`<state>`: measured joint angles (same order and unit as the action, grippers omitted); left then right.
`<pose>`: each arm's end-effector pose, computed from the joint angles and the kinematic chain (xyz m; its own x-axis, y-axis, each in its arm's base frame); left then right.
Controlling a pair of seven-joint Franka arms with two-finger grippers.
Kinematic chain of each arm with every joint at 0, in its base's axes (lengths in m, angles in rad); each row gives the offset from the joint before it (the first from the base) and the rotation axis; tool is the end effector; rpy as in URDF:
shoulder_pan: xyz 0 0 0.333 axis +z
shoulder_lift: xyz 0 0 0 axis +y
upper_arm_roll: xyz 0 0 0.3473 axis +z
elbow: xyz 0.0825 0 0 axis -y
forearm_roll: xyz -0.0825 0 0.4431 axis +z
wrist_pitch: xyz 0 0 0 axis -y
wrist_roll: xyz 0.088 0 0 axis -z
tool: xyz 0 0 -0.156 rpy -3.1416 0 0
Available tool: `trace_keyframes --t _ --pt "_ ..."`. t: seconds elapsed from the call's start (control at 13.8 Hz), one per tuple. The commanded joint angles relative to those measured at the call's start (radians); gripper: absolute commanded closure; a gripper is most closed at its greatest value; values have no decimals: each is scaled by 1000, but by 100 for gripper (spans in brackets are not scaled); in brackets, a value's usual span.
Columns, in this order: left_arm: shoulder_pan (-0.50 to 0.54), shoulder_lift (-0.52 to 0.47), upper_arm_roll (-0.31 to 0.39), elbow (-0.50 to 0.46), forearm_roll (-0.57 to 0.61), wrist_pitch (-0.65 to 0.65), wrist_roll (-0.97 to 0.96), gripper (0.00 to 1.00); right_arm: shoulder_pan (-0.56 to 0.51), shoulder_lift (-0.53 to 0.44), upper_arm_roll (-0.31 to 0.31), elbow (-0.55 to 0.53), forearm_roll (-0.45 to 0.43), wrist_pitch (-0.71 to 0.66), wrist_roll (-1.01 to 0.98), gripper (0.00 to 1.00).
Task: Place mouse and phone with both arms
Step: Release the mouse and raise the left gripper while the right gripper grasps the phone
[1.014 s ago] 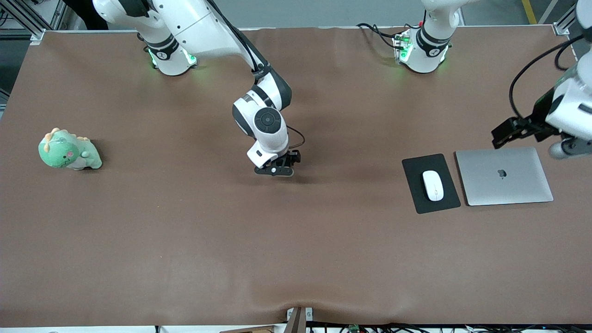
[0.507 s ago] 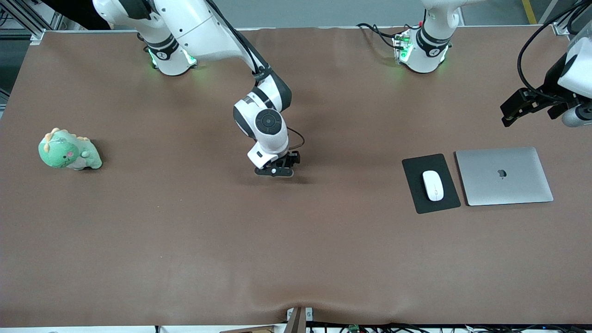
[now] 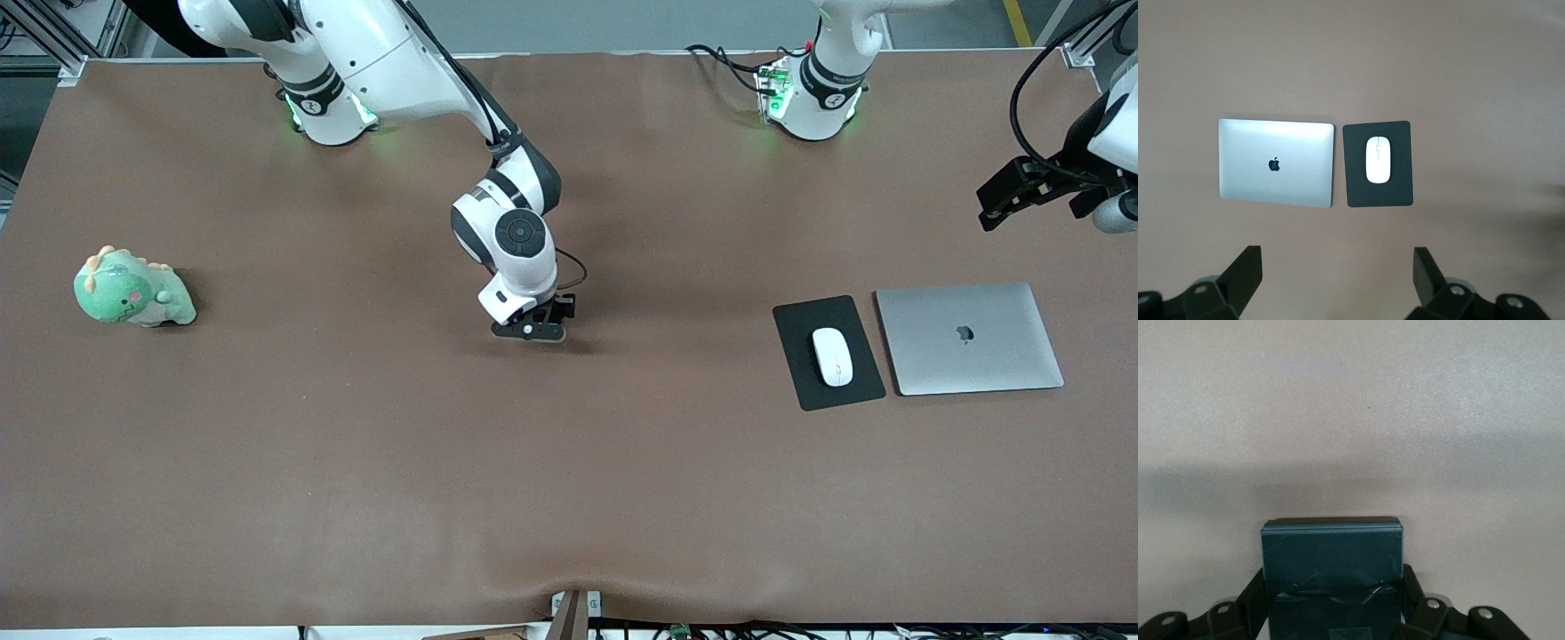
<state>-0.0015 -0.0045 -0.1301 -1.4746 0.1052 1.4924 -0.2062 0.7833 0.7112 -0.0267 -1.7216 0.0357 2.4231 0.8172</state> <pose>0.6019 -0.0627 0.6542 0.9957 0.0817 0.0437 0.0857 -0.9915 -0.0982 0.5271 0.5004 0.1029 0.9966 -0.0811 -0.0107 -0.0811 -0.9967 0.0029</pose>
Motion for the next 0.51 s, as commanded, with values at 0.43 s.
trace_keyframes --t 0.43 --pt "-6 -9 9 -10 -35 -8 18 0 -70 -87 -6 8 -16 -165 28 100"
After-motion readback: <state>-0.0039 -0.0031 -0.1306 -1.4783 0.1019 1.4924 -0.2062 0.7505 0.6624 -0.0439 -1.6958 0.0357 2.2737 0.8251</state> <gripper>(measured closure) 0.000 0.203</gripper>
